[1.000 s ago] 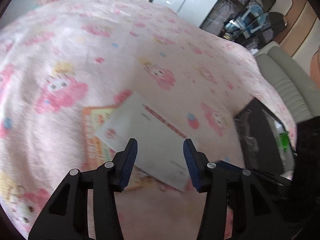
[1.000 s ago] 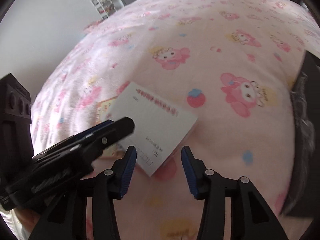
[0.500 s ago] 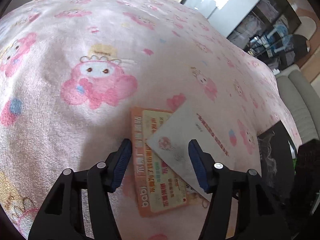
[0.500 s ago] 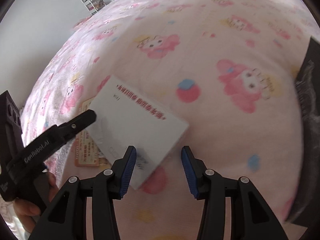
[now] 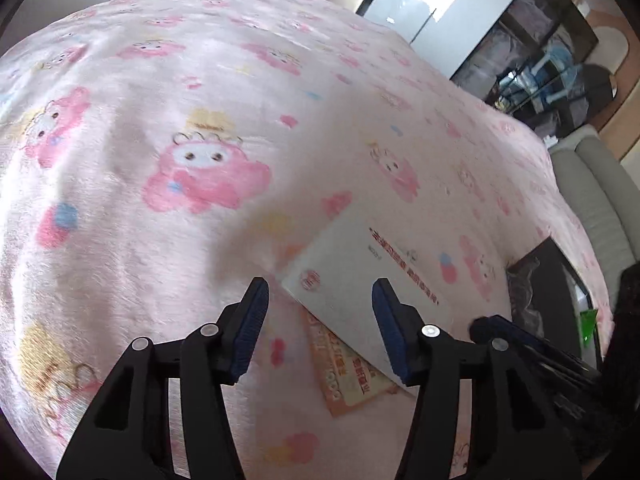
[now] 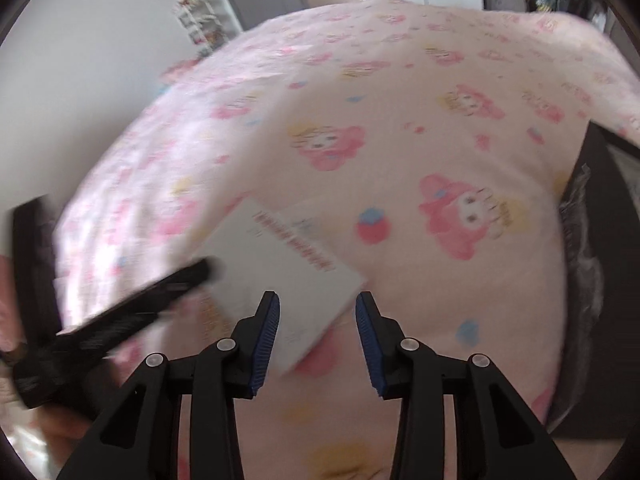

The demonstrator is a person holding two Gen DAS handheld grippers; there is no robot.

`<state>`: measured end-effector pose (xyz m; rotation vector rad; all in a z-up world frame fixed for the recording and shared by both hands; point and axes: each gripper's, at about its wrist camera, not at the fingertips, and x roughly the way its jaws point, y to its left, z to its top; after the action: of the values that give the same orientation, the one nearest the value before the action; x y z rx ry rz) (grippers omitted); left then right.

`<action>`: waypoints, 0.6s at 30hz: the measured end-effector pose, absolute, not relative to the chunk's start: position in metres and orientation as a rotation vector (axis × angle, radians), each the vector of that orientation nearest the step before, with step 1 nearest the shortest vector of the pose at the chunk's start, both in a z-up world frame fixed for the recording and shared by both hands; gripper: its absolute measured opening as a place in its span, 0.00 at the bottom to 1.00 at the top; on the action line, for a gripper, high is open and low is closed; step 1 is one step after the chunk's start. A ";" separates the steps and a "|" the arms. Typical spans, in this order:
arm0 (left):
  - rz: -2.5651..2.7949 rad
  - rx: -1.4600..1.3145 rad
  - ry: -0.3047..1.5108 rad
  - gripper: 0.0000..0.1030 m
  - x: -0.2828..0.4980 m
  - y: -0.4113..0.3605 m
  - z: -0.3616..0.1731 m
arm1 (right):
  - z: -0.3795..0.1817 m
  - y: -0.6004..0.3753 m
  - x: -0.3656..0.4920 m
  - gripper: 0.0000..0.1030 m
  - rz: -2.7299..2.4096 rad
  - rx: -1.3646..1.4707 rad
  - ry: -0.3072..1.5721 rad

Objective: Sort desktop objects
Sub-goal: 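Close the left tool on the white postcard and lift it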

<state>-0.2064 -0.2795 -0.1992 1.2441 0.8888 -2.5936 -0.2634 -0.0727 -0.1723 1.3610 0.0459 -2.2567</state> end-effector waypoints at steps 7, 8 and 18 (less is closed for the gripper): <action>-2.663 1.332 1.007 0.44 -0.211 -0.270 -0.206 | -0.202 -0.091 -0.288 0.35 -2.182 1.413 0.139; -2.646 1.349 1.005 0.43 -0.211 -0.268 -0.209 | -0.202 -0.090 -0.284 0.35 -2.161 1.420 0.129; -2.589 1.363 1.009 0.43 -0.180 -0.259 -0.224 | -0.183 -0.083 -0.223 0.34 -2.025 1.431 0.179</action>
<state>-0.1803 -0.2592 -0.2239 1.3632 1.0093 -2.5892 -0.2232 -0.0825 -0.1826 1.4312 0.1793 -2.0253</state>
